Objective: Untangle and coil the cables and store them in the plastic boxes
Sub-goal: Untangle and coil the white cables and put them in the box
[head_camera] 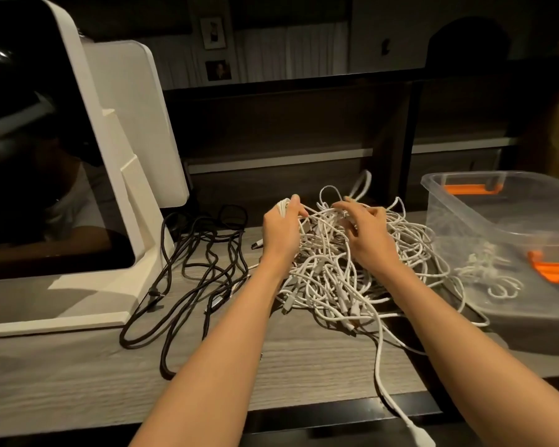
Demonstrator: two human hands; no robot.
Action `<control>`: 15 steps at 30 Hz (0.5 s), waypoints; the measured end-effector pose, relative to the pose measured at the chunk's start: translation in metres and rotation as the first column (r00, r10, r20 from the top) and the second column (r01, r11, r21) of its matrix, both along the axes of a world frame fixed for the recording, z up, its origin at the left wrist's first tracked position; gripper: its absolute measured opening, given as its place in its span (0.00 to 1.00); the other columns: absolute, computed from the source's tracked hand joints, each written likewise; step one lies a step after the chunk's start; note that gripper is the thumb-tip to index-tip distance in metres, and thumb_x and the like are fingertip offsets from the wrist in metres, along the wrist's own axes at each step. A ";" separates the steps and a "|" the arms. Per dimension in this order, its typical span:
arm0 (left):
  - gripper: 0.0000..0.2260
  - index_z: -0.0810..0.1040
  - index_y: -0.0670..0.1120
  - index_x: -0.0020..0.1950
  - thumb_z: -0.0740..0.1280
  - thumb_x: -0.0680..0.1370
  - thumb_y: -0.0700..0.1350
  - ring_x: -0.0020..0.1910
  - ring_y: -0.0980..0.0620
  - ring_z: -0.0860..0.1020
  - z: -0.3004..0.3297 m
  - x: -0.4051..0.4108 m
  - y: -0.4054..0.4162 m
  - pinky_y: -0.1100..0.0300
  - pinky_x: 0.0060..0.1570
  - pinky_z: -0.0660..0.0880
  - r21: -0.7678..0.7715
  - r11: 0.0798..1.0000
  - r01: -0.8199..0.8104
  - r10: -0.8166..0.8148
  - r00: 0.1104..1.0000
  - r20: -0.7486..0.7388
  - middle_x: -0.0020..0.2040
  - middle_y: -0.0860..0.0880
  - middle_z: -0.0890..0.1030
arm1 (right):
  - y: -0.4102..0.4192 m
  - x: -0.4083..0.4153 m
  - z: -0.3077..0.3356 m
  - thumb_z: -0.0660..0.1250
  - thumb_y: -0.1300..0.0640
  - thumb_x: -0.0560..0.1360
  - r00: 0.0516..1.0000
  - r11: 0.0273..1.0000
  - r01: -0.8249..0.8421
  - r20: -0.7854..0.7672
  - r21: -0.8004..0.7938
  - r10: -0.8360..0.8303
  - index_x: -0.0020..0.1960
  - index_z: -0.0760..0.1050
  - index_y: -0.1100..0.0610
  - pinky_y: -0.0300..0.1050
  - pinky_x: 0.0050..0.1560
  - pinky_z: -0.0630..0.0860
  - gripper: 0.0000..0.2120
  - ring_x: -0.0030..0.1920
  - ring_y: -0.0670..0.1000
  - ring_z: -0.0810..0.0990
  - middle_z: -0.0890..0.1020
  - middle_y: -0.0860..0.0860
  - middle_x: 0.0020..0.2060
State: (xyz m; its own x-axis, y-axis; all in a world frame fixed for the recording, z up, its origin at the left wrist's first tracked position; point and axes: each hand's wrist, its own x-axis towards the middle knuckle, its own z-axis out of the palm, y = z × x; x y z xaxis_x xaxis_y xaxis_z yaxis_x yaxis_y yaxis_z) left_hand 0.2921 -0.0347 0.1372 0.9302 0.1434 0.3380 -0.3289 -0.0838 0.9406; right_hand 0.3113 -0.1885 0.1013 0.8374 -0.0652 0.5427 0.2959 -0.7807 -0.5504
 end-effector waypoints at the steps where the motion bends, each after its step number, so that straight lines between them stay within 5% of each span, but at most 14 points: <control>1: 0.18 0.76 0.49 0.35 0.58 0.84 0.48 0.25 0.58 0.63 0.000 0.000 -0.001 0.61 0.29 0.61 -0.019 1.000 -0.012 0.012 1.000 0.014 0.25 0.56 0.65 | -0.001 0.001 0.000 0.58 0.58 0.81 0.999 0.998 0.033 0.002 -0.053 -0.033 0.70 0.68 0.47 0.52 0.61 0.70 0.18 0.66 0.55 0.63 0.67 0.52 0.70; 10: 0.11 0.81 0.50 0.52 0.59 0.83 0.50 0.23 0.60 0.61 -0.006 0.001 -0.002 0.67 0.23 0.61 -0.147 0.989 -0.030 0.031 1.000 0.005 0.29 0.53 0.63 | 0.003 -0.012 0.009 0.64 0.43 0.77 0.947 0.954 0.277 0.200 -0.118 -0.251 0.59 0.78 0.52 0.46 0.38 0.69 0.17 0.54 0.54 0.71 0.75 0.53 0.49; 15: 0.11 0.80 0.51 0.51 0.58 0.83 0.50 0.22 0.60 0.58 -0.005 -0.001 -0.005 0.68 0.21 0.58 -0.219 0.976 -0.016 0.025 0.999 0.042 0.28 0.52 0.61 | 0.010 -0.017 0.015 0.62 0.43 0.77 0.927 0.951 0.307 0.210 0.043 -0.309 0.52 0.73 0.54 0.45 0.40 0.67 0.15 0.48 0.49 0.74 0.76 0.48 0.45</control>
